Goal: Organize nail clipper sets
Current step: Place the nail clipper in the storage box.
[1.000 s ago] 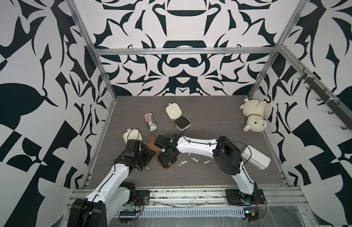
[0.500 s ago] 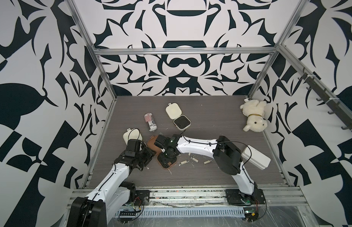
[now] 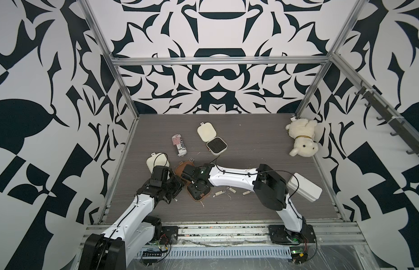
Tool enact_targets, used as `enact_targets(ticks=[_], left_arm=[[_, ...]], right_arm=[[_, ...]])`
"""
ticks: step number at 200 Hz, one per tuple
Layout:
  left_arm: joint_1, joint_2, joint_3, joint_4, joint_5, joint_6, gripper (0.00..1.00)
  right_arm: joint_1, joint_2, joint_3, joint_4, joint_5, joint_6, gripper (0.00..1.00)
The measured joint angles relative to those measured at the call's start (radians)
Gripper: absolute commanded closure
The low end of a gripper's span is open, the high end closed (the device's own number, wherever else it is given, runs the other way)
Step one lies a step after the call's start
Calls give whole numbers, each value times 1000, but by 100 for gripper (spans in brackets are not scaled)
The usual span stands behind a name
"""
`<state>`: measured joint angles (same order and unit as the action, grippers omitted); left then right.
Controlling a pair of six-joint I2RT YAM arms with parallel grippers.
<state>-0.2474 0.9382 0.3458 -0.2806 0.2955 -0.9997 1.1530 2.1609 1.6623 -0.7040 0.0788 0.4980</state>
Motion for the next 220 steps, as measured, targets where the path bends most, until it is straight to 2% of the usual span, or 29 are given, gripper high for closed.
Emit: enact_targets(ticks=[94,220], left_arm=[[-2,-2,-4,1,-3,-4,49],[-2,-10,-4,1,-3,-7,49]], right_arm=[[8,0,1,-15,88,16,90],[8,0,3,-18,87,23,71]])
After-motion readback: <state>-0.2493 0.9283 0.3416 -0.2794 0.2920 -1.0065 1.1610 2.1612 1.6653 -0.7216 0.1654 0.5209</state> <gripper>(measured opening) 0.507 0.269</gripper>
